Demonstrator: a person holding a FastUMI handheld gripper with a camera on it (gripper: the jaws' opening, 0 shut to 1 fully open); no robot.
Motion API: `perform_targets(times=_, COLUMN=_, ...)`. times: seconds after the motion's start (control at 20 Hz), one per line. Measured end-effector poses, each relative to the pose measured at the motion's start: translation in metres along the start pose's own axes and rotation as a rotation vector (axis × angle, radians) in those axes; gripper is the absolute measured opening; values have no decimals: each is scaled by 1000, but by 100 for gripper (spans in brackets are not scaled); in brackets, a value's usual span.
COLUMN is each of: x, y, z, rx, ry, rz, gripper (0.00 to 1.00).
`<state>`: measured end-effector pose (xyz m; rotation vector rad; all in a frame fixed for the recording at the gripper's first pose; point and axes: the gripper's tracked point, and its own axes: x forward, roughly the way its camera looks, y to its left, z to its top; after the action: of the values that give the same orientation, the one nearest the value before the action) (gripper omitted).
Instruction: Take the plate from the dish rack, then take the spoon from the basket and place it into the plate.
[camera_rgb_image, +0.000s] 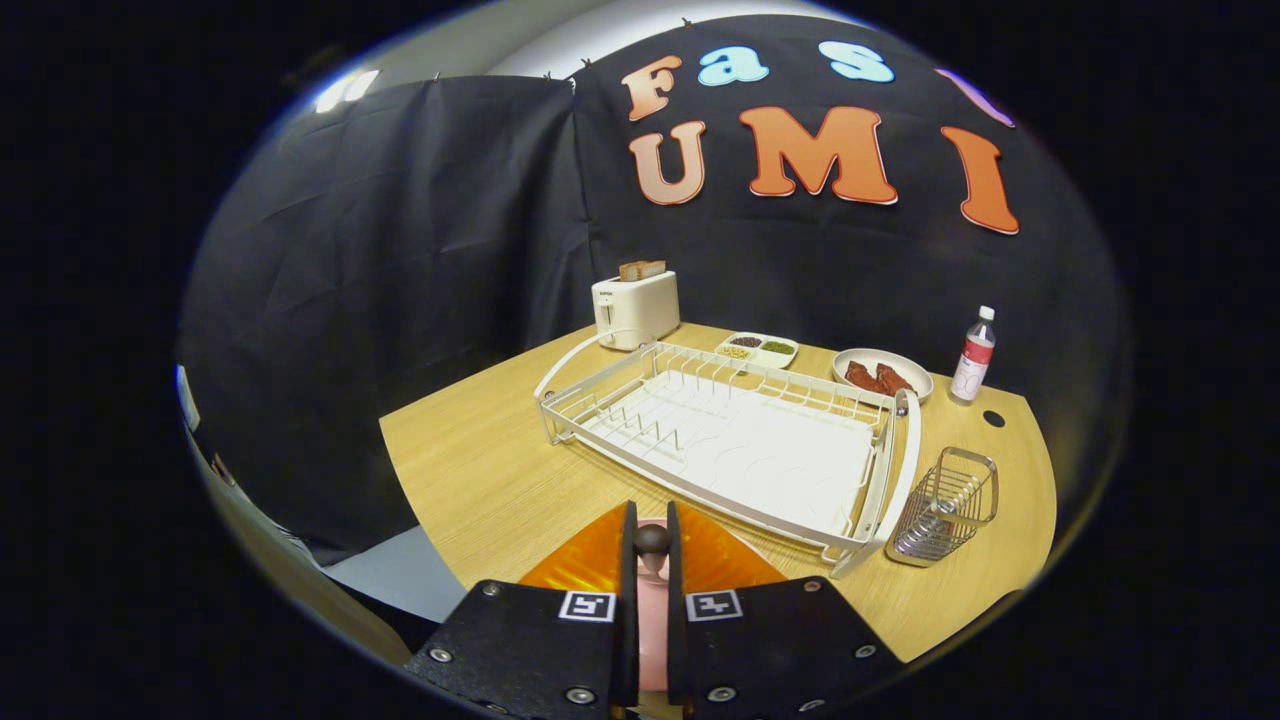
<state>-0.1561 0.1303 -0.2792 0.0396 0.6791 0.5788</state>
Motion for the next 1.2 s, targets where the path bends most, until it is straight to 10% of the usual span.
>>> perform_targets(times=0.2, x=-8, y=-25, z=-24, rx=0, ry=94, rz=-55, gripper=18)
perform_targets(times=0.7, x=-23, y=-38, z=23, rx=45, ry=12, rz=-118, gripper=93)
perform_targets(times=1.2, x=-48, y=-47, z=112, rx=20, ry=-167, rz=-175, gripper=97)
